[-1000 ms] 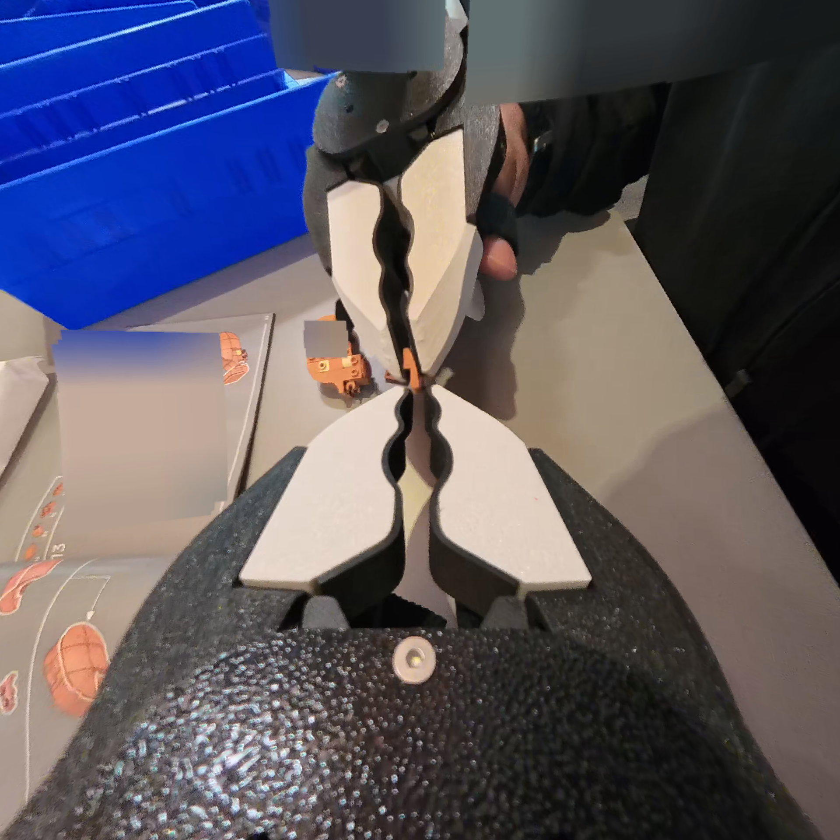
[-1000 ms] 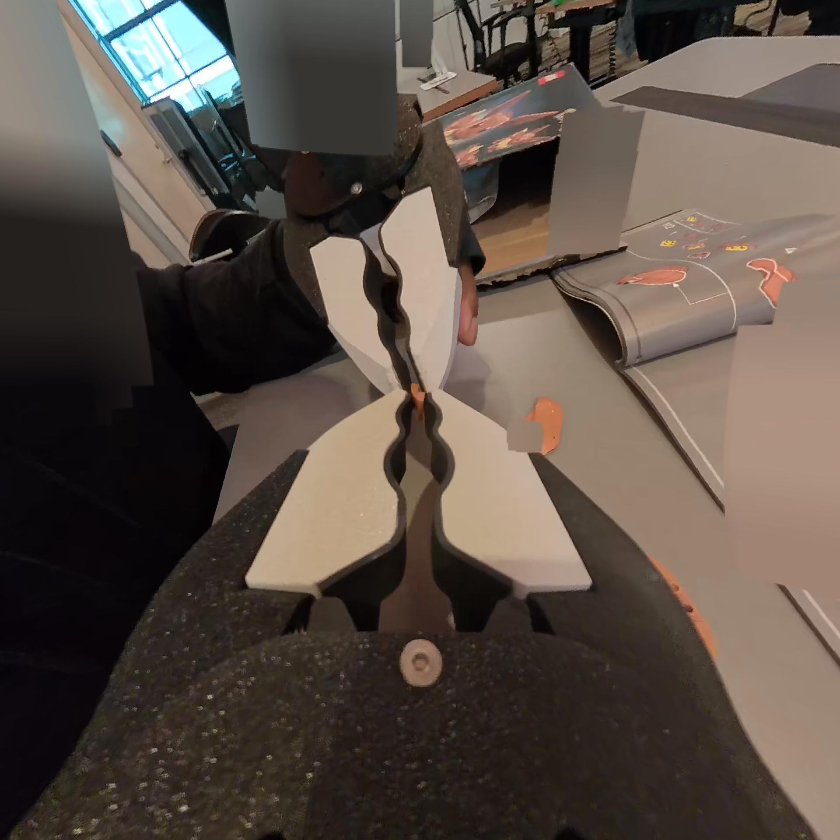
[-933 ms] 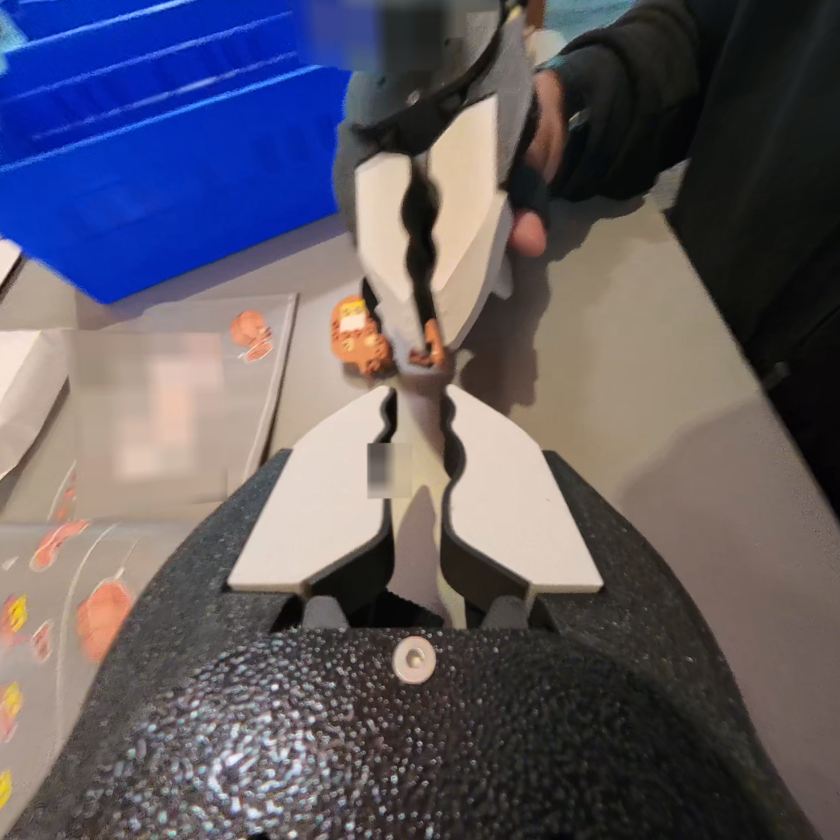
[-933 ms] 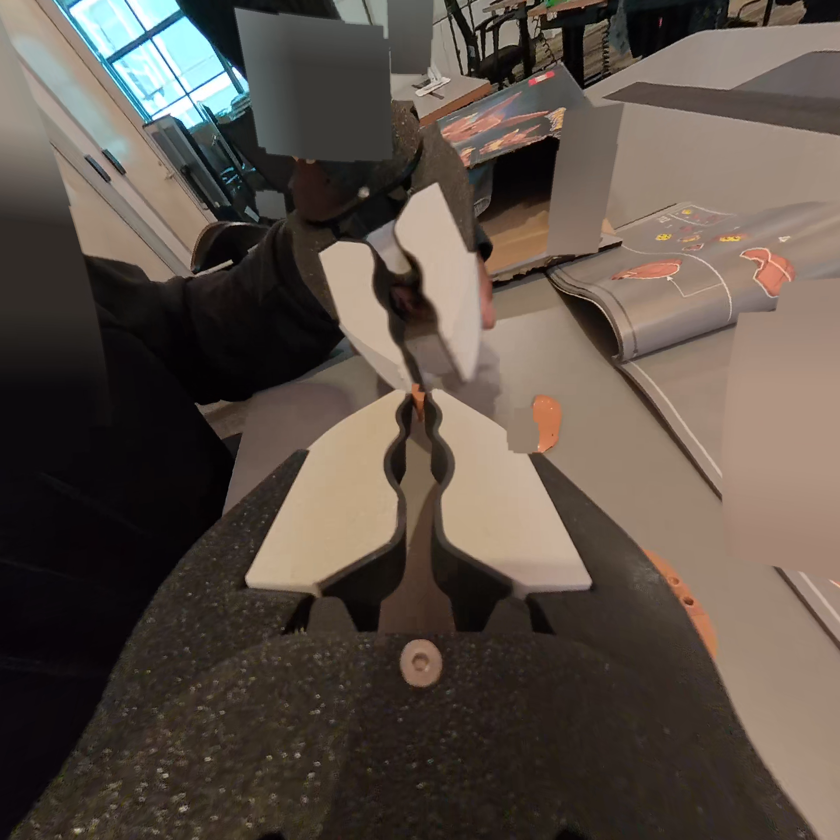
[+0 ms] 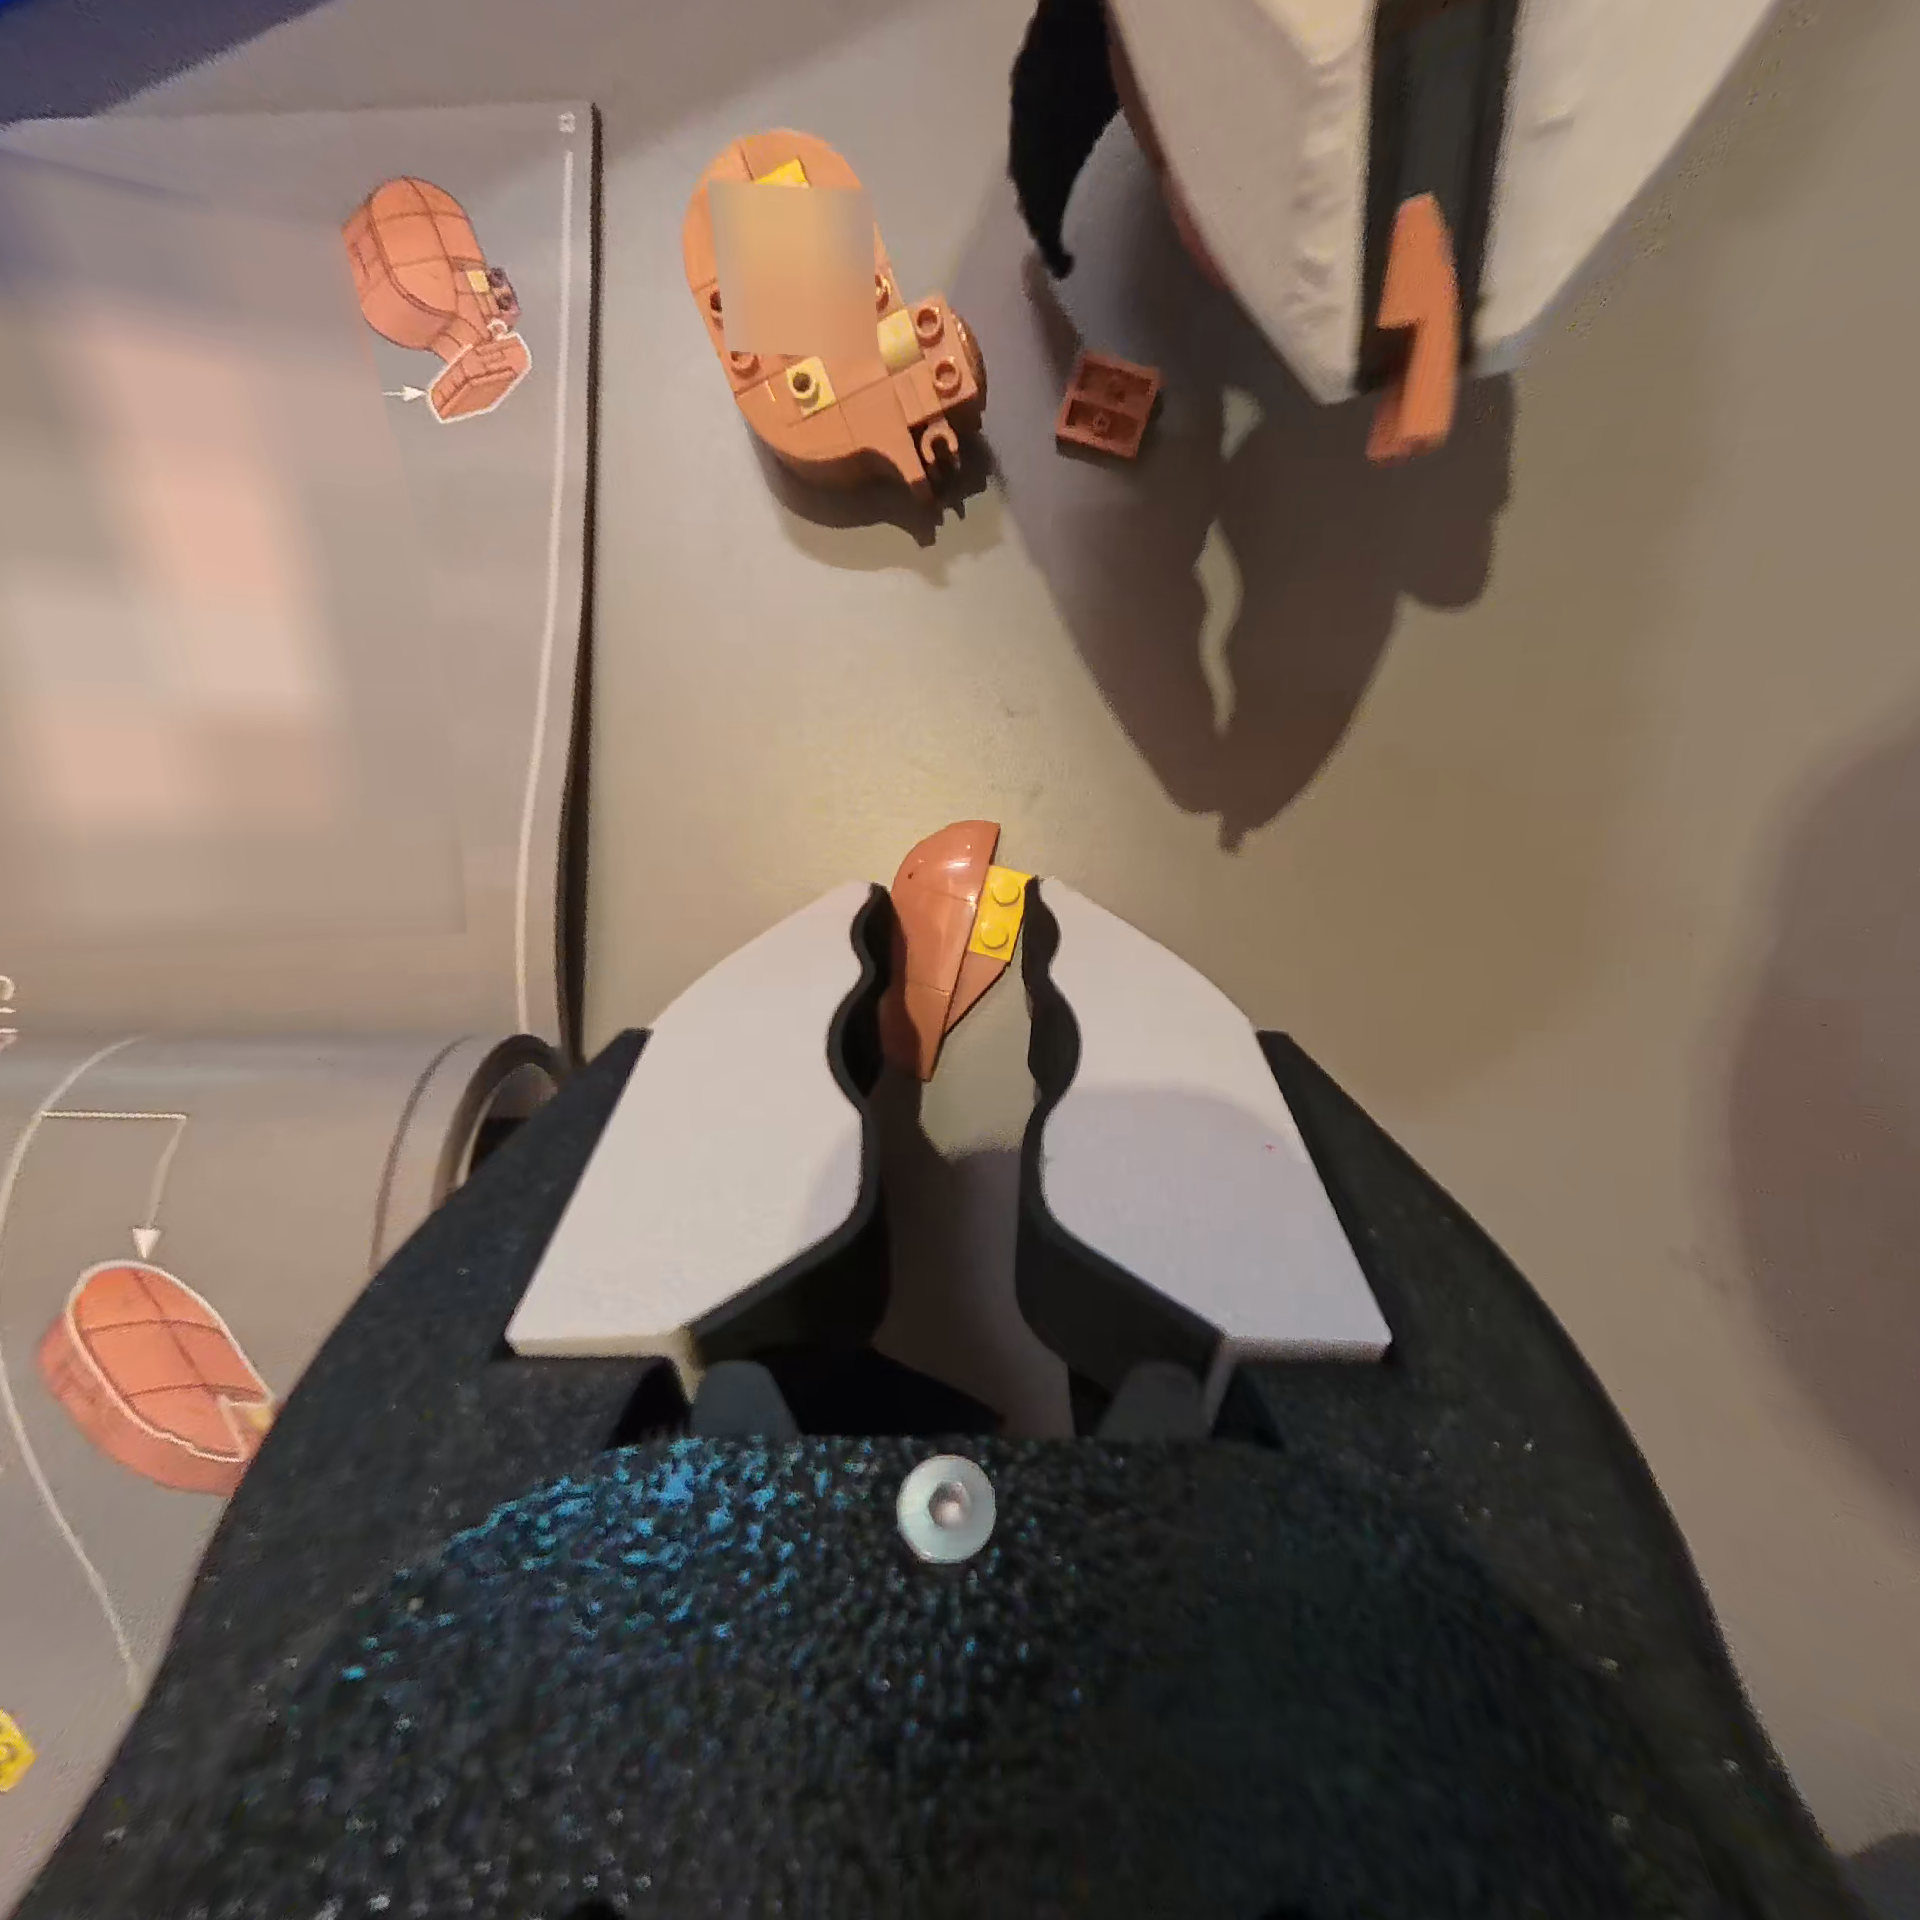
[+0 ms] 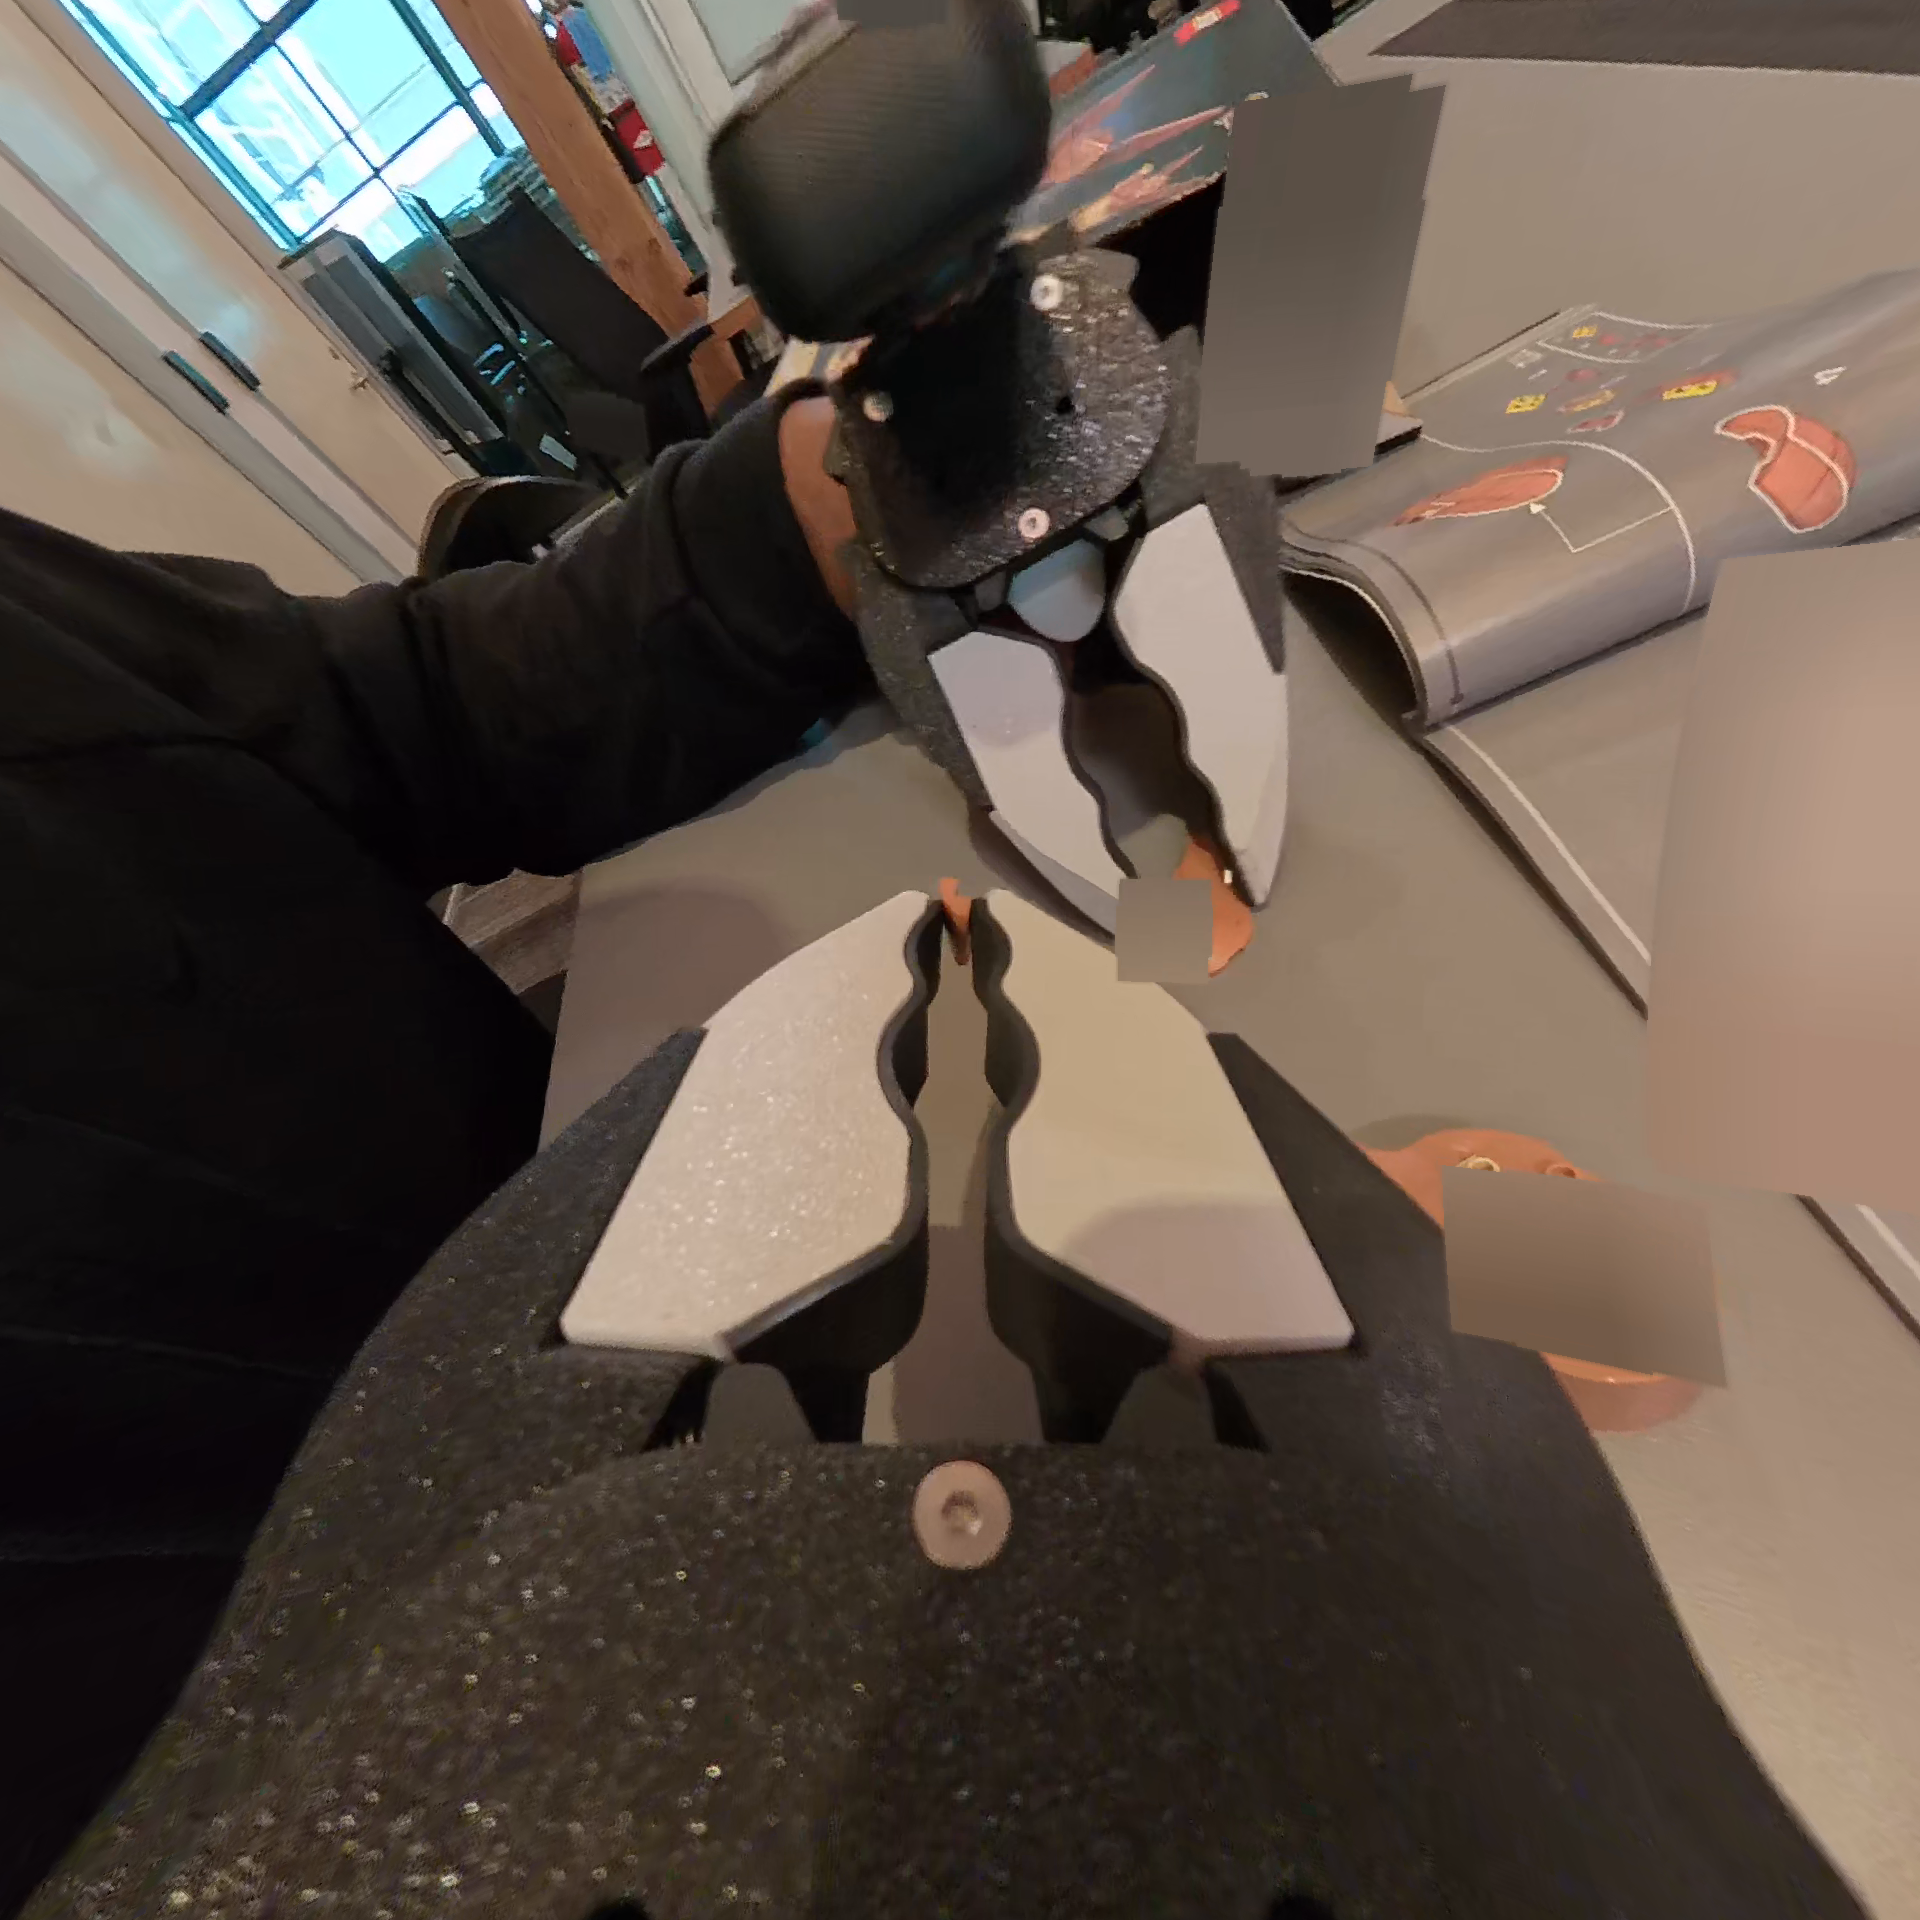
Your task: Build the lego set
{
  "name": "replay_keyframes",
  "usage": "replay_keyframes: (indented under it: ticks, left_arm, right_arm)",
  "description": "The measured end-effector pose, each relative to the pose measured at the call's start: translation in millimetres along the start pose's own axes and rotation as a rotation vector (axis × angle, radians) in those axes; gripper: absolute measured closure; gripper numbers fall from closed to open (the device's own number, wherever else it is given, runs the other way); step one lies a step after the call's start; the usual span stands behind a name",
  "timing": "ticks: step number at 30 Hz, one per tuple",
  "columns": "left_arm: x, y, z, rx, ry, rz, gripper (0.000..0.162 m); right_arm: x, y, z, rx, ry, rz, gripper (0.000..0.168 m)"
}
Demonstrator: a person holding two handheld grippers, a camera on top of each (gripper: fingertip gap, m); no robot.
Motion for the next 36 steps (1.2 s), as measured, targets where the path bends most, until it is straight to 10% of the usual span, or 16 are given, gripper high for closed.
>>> replay_keyframes:
  ticks: [4, 18, 36]
  left_arm:
    - [-9.2, -6.5, -4.7, -0.103, -0.031, -0.022, 0.162]
    - [-1.9, -5.7, 10.6, -0.04, -0.206, -0.068, 0.125]
    - [-23.2, -2.6, -12.8, -0.117, -0.032, -0.187, 0.14]
  right_arm:
    - [-6.2, 3.9, 4.2, 0.017, 0.059, 0.044, 0.163]
    - [-5.9, 6.0, 6.5, 0.055, 0.03, 0.07, 0.163]
    - [-15.9, 8.1, 13.6, 0.074, 0.171, 0.104, 0.163]
Point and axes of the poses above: each gripper's, where its closed fingertips meet, y out along the fingers, z out of its underside, x = y × z across the jaws, the point moved 8 cm from there along -y, back along the fingers, and after that the axes turned 6 degrees about y, right-handed, at the moved point
